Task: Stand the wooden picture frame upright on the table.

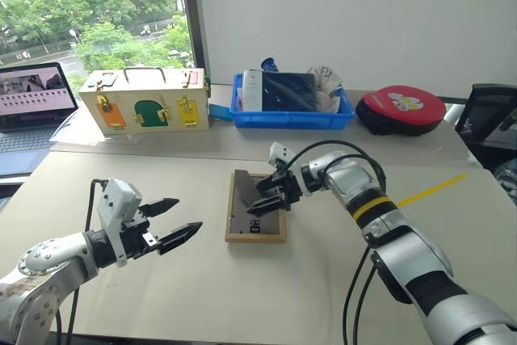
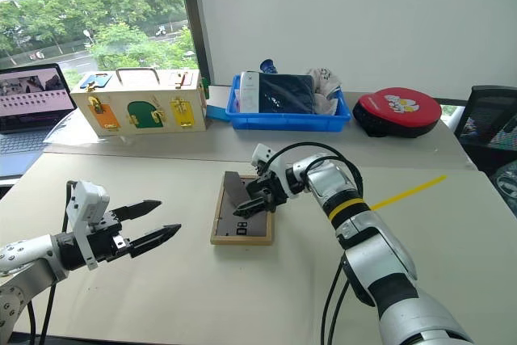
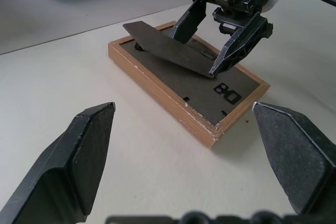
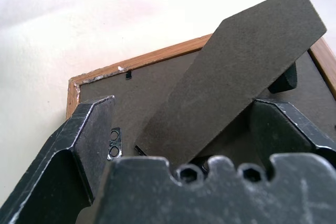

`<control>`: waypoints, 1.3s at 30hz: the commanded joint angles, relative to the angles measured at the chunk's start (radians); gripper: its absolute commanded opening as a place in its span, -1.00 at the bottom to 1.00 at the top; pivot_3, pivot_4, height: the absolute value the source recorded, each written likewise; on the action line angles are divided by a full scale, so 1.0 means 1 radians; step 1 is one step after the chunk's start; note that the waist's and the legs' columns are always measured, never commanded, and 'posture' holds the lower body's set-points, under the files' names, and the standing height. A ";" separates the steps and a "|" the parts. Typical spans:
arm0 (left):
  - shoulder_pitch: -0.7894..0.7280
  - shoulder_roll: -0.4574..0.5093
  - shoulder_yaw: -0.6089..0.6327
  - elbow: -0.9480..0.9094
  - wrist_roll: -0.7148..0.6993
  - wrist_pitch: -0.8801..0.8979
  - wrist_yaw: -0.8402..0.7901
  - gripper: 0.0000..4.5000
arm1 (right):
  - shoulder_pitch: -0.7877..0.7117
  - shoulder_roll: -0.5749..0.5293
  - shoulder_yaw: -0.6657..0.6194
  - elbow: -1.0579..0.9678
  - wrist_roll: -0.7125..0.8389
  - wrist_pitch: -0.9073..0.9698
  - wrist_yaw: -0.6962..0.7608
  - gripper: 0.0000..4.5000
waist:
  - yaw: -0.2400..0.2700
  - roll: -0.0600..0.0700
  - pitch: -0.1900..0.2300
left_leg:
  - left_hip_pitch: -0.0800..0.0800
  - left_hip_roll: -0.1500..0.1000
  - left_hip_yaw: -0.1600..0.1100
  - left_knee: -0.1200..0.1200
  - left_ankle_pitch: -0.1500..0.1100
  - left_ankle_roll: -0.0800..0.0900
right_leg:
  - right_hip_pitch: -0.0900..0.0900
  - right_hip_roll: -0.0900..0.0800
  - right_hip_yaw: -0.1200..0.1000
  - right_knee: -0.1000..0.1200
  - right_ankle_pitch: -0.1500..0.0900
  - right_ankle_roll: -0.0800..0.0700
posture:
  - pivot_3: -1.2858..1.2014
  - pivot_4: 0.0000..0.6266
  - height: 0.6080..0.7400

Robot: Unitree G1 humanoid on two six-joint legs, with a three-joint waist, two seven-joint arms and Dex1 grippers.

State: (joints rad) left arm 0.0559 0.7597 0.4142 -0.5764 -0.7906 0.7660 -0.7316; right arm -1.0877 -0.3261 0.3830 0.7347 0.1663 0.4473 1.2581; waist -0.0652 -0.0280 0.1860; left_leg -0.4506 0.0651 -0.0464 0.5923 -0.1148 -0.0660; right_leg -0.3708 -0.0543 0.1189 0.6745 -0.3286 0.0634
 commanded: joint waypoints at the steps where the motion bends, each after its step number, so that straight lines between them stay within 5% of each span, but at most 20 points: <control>1: -0.010 0.013 0.060 0.008 -0.044 -0.013 -0.013 1.00 | -0.048 -0.096 -0.077 -0.005 -0.020 0.007 -0.006 0.99 | 0.003 0.000 0.000 | 0.000 0.000 0.000 0.000 0.000 0.000 | 0.000 0.000 0.000 0.000 0.000 0.000 | 0.03 -0.52 1.00; 6: -0.110 0.010 0.008 0.082 -0.079 0.019 -0.004 1.00 | -0.013 -0.291 -0.138 -0.191 0.005 0.123 0.042 0.99 | 0.023 0.001 0.001 | -0.002 -0.001 0.000 0.000 0.000 0.000 | -0.001 -0.001 0.000 -0.002 0.000 0.000 | 0.03 -0.52 1.00; 10: -0.197 0.014 -0.098 0.145 -0.015 0.021 0.009 1.00 | 0.163 -0.429 -0.151 -0.483 0.051 0.194 0.121 0.99 | 0.017 0.000 0.001 | -0.001 0.001 0.000 -0.002 0.000 0.000 | -0.002 0.001 0.000 -0.002 0.000 0.000 | 0.03 -0.52 1.00; 12: -0.233 0.030 -0.166 0.200 0.068 -0.015 0.005 0.78 | 0.254 -0.462 -0.174 -0.563 0.058 0.178 0.102 1.00 | 0.019 0.000 0.001 | -0.001 0.001 0.000 -0.002 0.000 0.000 | -0.001 0.000 -0.001 -0.002 -0.001 -0.001 | 0.03 -0.52 1.00; 24: -0.352 -0.004 -0.395 0.369 0.311 -0.135 -0.032 -1.00 | 0.354 -0.374 -0.159 -0.556 -0.016 0.009 -0.049 -0.88 | 0.007 0.001 0.002 | -0.001 0.000 0.000 0.000 0.001 -0.001 | -0.001 0.000 0.000 0.000 0.000 0.000 | 0.03 -0.52 1.00; 25: -0.361 -0.019 -0.411 0.375 0.317 -0.119 -0.022 -1.00 | 0.350 -0.369 -0.153 -0.547 -0.019 0.008 -0.043 -0.99 | 0.008 0.001 0.002 | -0.001 0.000 0.000 0.000 0.001 -0.001 | -0.001 0.000 0.000 0.000 0.000 0.000 | 0.03 -0.52 1.00; 39: -0.390 -0.059 -0.444 0.423 0.364 -0.104 -0.025 -1.00 | 0.316 -0.338 -0.144 -0.475 -0.029 -0.015 -0.027 -0.99 | 0.019 0.001 0.002 | -0.002 0.000 0.000 0.001 0.001 -0.001 | -0.001 0.000 0.000 0.000 0.000 0.000 | 0.03 -0.52 1.00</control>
State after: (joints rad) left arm -0.3197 0.6987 -0.0243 -0.1574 -0.4510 0.6924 -0.7470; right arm -0.7539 -0.6708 0.2538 0.2591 0.1387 0.4557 1.2349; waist -0.0466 -0.0273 0.1879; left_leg -0.4524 0.0650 -0.0465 0.5929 -0.1140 -0.0670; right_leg -0.3721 -0.0542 0.1185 0.6744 -0.3288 0.0632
